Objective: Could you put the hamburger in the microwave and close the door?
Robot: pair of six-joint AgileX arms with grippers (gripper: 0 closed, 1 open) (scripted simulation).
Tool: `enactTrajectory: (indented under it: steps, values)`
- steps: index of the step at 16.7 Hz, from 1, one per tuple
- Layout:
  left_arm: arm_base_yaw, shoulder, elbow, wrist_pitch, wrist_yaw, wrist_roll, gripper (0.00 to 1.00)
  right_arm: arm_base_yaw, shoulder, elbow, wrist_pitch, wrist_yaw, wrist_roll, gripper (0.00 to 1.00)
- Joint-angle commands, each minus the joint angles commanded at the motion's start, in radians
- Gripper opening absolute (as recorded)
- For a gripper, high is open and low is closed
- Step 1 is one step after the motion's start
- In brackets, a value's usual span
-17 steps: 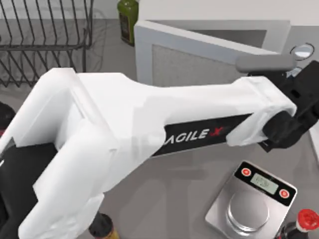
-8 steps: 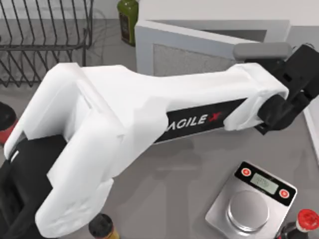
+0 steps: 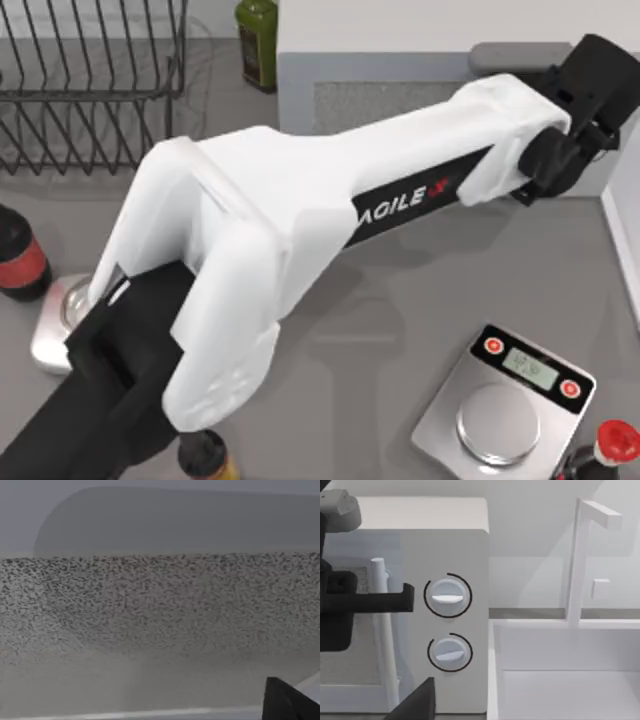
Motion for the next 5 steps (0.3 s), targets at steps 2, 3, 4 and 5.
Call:
enactTrajectory:
  steps: [2, 3, 4, 5]
  values:
    - [0.021, 0.050, 0.079, -0.023, 0.022, 0.026, 0.00, 0.000, 0.000, 0.000, 0.000, 0.000, 0.000, 1.00]
    - [0.029, 0.066, 0.103, -0.031, 0.030, 0.035, 0.00, 0.000, 0.000, 0.000, 0.000, 0.000, 0.000, 1.00]
    - [0.034, 0.075, 0.116, -0.036, 0.036, 0.040, 0.00, 0.000, 0.000, 0.000, 0.000, 0.000, 0.000, 1.00]
    - [0.036, 0.077, 0.119, -0.037, 0.037, 0.041, 0.00, 0.000, 0.000, 0.000, 0.000, 0.000, 0.000, 1.00]
